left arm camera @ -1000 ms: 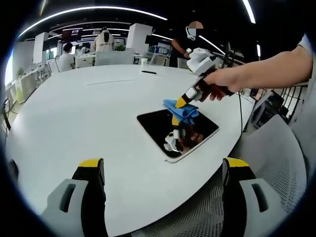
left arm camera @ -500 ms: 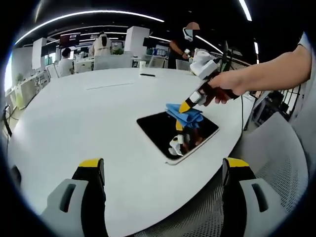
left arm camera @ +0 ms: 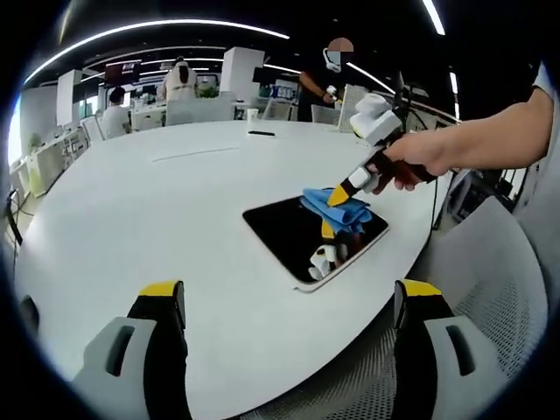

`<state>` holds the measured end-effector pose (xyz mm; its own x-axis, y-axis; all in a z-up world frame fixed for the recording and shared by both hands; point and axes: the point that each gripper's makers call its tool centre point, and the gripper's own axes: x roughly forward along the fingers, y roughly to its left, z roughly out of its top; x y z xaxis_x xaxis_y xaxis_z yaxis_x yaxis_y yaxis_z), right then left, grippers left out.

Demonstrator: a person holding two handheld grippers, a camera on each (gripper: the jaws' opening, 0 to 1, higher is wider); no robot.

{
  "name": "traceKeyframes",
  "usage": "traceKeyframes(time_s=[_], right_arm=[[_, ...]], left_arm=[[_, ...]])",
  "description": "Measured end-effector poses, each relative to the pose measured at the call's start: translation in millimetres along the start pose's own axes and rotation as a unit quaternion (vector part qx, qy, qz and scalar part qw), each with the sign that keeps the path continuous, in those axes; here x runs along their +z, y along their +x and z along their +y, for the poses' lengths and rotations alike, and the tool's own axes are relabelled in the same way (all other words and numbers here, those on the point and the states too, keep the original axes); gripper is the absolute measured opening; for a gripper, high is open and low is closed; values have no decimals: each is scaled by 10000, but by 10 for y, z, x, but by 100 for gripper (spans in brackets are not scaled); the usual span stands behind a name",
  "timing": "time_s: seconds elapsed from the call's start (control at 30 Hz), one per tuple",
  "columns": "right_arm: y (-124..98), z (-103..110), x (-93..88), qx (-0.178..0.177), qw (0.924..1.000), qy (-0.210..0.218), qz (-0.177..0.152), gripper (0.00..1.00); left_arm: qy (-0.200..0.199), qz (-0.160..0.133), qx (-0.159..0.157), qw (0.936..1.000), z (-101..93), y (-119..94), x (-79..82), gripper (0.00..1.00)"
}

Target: Wipe the mirror surface with the cleaning cloth until all visible marks leave the cleaned area.

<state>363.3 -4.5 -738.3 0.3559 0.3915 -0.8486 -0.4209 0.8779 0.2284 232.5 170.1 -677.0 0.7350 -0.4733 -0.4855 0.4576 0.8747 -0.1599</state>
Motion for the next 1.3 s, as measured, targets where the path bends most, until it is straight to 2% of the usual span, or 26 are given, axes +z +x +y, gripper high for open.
traceKeyframes(time_s=[0.83, 1.3], right_arm=[[-160, 116, -354, 172, 9998, -22, -45, 0], [-223, 174, -484, 250, 9997, -23, -47, 0]], left_arm=[[56, -25, -46, 10000, -36, -26, 29, 99], [25, 12, -48, 10000, -29, -23, 17, 99]])
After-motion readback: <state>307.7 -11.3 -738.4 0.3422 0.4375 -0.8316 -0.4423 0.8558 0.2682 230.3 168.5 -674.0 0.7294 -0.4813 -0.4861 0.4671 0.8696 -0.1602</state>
